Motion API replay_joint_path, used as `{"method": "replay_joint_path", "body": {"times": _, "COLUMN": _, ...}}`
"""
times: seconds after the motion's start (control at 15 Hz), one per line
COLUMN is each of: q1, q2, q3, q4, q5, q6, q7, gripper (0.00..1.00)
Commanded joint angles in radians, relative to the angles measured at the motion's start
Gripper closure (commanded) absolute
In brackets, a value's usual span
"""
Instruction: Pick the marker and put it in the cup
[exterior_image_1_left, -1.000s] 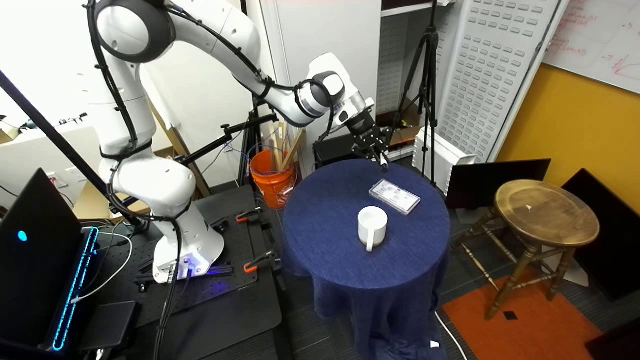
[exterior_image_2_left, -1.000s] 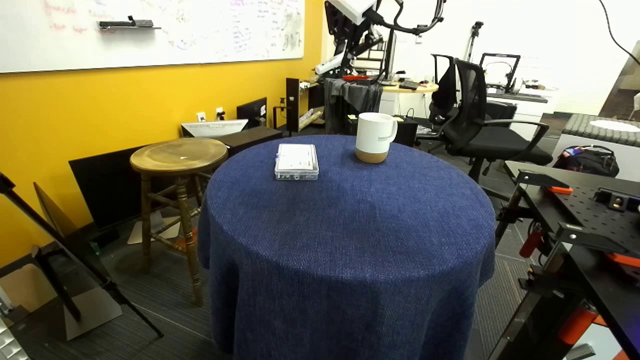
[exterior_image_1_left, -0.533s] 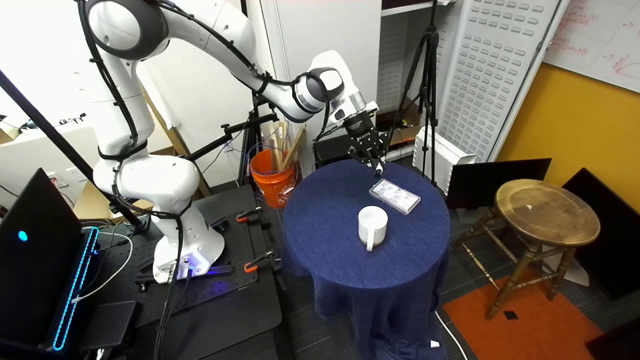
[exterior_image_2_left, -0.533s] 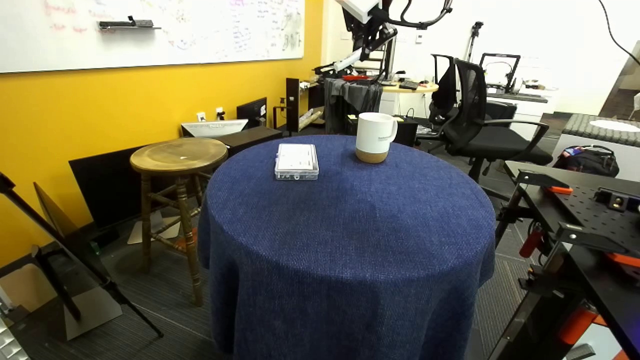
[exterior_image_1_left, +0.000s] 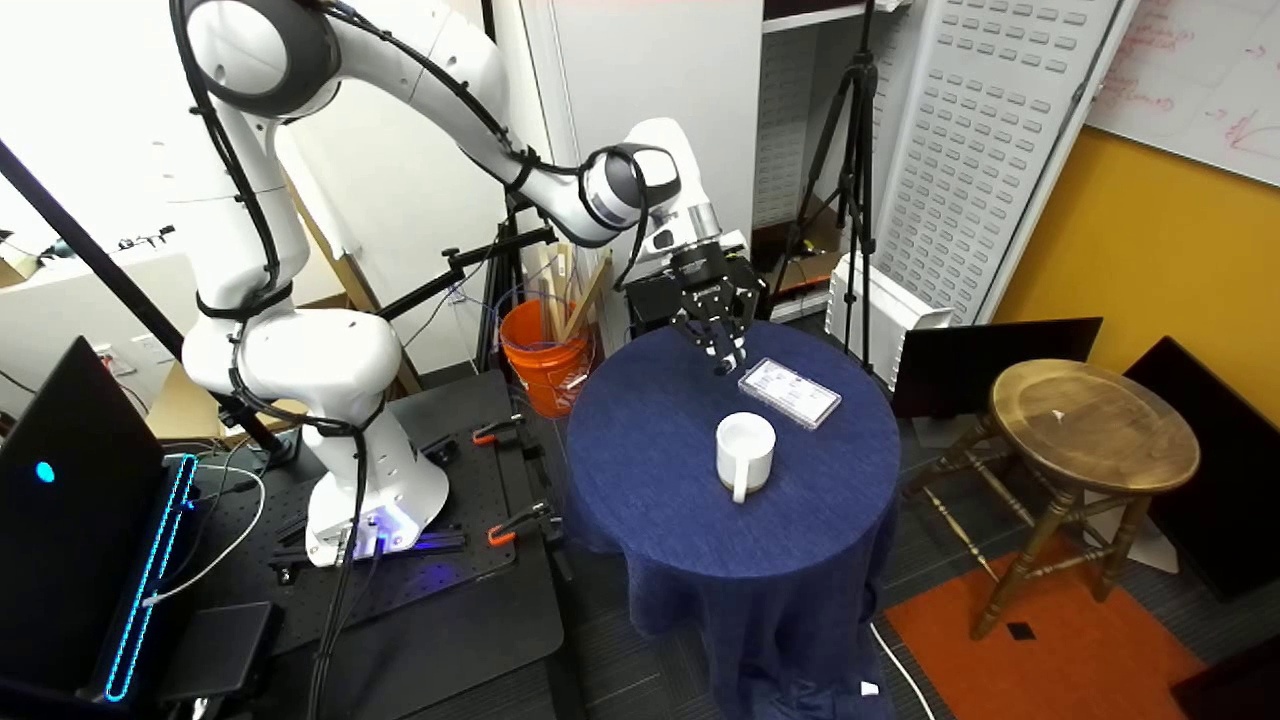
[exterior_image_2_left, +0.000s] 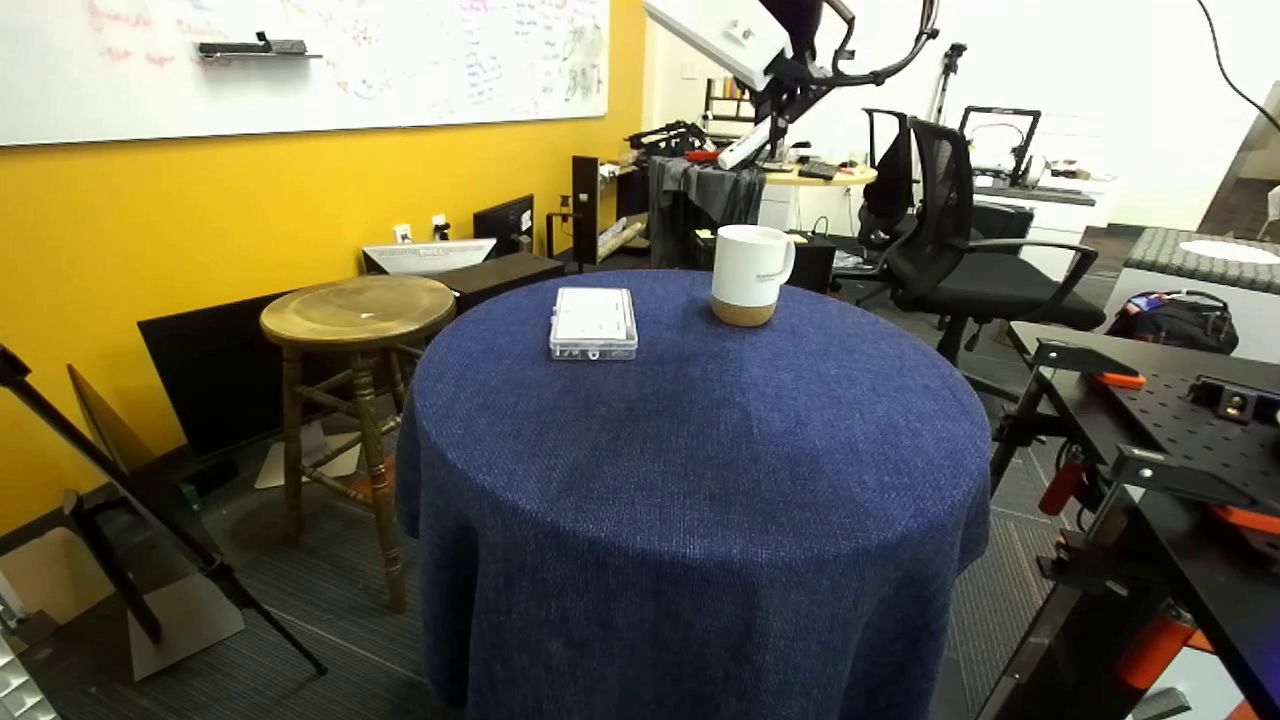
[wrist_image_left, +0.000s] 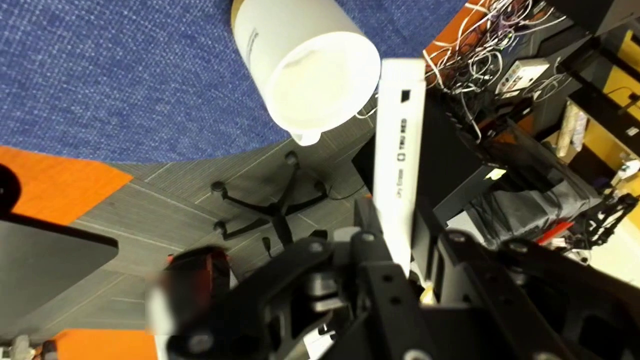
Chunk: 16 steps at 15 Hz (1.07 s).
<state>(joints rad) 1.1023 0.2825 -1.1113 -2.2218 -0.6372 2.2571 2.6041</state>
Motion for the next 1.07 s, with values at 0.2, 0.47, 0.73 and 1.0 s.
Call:
{"method": "replay_joint_path", "body": {"times": 0.2, "q1": 0.071, "q2": 0.043, "q3": -0.093, "q4": 0.006, "q5": 0.066, "q6": -0.126, "q7": 0.0, "gripper": 0.95}}
{"method": "replay_joint_path", "body": {"times": 0.47, "q1": 0.071, "q2": 0.088, "q3": -0.128, "q4": 0.015, "q5": 0.116, "q6": -0.12, "q7": 0.0, "gripper": 0.95}}
{"method": "replay_joint_path", "body": {"times": 0.73, "q1": 0.023, "q2": 0.117, "q3": -0.098, "q4": 0.024, "q5": 0.138, "q6": -0.108, "q7": 0.0, "gripper": 0.95}}
{"method": "replay_joint_path", "body": {"times": 1.0, "q1": -0.014, "q2": 0.151, "q3": -0.069, "q4": 0.042, "q5": 0.134, "q6": -0.101, "q7": -0.017, "gripper": 0.95}}
